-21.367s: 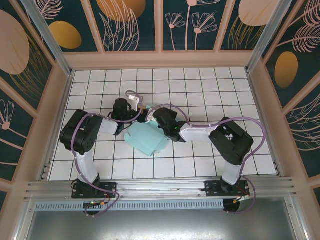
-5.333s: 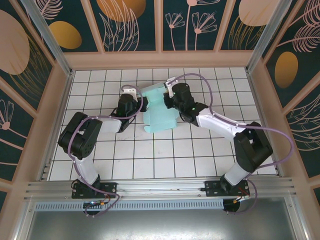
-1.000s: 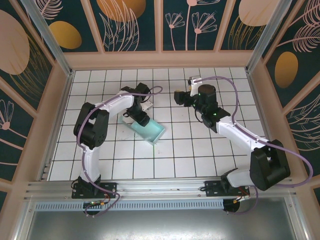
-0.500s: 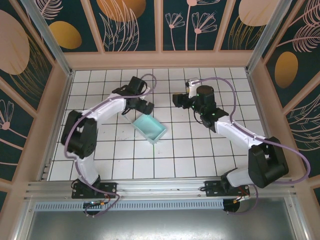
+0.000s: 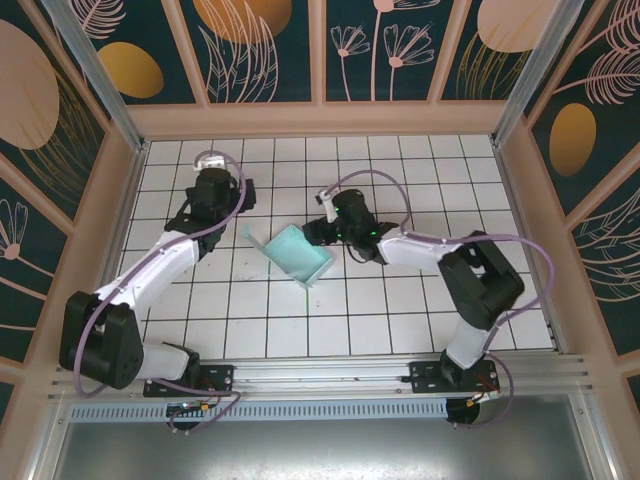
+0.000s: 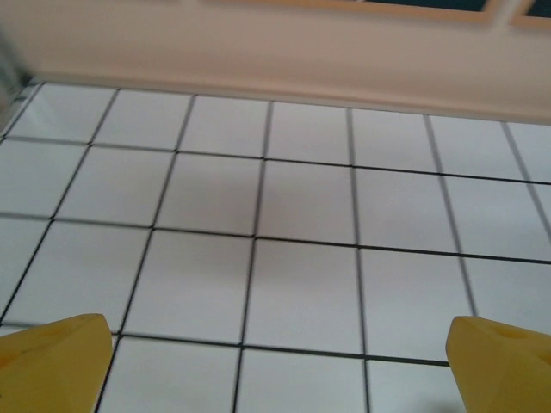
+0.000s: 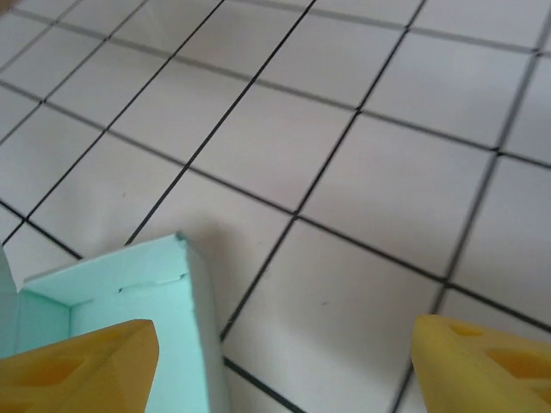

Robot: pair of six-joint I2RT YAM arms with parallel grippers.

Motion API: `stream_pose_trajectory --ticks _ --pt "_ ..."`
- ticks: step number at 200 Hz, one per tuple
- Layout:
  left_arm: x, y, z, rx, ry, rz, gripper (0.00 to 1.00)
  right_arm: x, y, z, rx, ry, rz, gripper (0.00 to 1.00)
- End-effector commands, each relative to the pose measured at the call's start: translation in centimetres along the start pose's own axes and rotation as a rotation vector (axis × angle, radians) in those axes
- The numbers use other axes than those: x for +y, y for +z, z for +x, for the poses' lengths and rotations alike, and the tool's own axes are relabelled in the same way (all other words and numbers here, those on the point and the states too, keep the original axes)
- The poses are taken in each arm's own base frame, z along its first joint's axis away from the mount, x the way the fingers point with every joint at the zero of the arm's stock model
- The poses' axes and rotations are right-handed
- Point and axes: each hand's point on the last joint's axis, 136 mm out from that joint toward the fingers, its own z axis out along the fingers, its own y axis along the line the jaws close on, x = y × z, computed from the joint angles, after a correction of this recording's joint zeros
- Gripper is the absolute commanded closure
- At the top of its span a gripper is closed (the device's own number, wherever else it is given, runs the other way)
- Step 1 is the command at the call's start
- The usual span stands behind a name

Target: Fold the paper box

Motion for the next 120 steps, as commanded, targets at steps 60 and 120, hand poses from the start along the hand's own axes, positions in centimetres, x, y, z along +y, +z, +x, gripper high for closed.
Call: stream_pose_trajectory --ticks 60,120 --pt "5.1 -2.1 0.1 -0.057 -0.111 -0.108 0.01 -2.5 4.7 2.3 0.119 0.01 0.192 0.23" --pt "1.1 -0.7 0.7 -0.013 -0.094 0.101 0.01 -9.3 1.0 4.4 0.16 0.112 0.356 0.23"
